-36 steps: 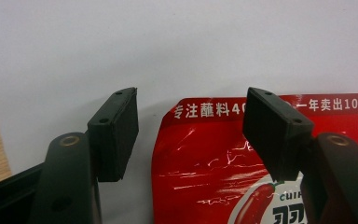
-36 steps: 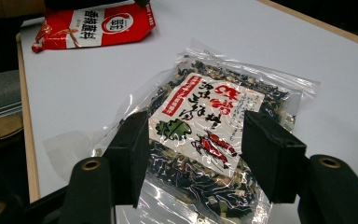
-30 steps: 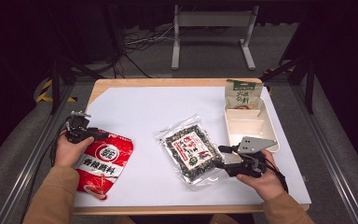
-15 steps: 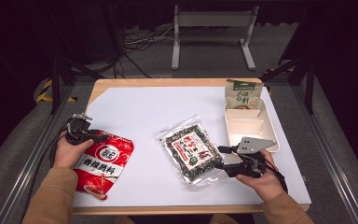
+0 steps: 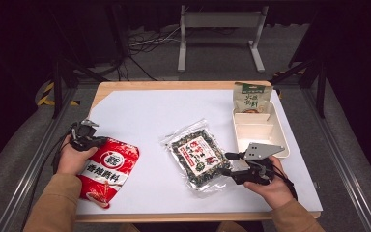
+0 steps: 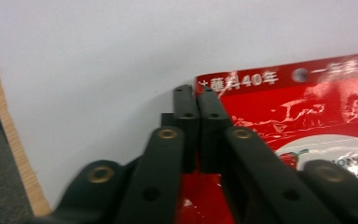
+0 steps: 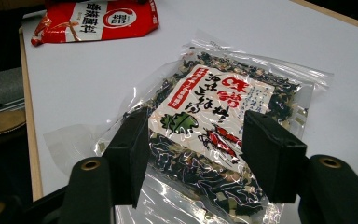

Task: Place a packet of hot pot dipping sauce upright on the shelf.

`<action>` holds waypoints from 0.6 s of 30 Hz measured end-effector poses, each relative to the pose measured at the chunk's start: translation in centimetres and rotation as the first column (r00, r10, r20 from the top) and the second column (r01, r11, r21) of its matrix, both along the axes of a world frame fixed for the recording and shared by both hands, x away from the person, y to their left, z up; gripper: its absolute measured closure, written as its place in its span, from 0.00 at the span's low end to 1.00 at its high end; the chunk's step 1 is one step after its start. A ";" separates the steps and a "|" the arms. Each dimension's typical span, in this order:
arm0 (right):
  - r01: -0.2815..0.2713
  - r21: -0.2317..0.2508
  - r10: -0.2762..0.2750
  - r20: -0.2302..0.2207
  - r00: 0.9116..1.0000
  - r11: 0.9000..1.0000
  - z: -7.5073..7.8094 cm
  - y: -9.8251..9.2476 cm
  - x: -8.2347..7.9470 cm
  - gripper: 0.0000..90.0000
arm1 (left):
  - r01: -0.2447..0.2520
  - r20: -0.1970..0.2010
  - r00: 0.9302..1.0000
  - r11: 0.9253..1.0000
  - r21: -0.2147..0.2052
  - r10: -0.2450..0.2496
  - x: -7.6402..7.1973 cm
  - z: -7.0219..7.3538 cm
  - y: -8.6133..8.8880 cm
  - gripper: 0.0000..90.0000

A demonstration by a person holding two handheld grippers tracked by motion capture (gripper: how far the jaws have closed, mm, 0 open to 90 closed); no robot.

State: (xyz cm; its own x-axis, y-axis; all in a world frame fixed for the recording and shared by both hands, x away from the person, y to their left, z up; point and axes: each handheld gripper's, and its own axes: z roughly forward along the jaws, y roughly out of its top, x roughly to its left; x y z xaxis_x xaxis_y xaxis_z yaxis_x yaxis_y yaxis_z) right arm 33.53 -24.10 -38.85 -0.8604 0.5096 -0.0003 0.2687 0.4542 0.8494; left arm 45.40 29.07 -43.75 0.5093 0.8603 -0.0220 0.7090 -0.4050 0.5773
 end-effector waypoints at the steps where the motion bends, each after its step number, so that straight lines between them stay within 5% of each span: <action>1: 0.001 0.001 -0.001 -0.001 1.000 1.000 0.0 0.0 0.0 0.46 | 0.005 0.003 1.000 1.000 0.004 -0.005 -0.1 0.0 0.0 1.00; 13: 0.006 0.009 -0.006 0.000 1.000 1.000 0.1 -0.3 0.0 0.46 | 0.004 0.044 0.999 0.995 -0.097 0.000 -1.7 3.2 1.5 1.00; 18: 0.002 0.009 -0.002 0.002 1.000 1.000 0.2 -0.1 0.0 0.46 | 0.018 0.063 0.998 0.995 -0.096 -0.012 -2.7 5.3 1.8 1.00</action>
State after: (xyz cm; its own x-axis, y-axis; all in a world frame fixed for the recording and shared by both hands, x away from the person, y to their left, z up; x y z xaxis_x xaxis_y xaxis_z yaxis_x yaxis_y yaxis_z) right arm 33.49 -24.20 -38.68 -0.8596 0.5110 0.0025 0.2677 0.4460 0.8540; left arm 42.73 30.92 -38.43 0.5252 0.8479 -0.0723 0.6649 -0.3558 0.6568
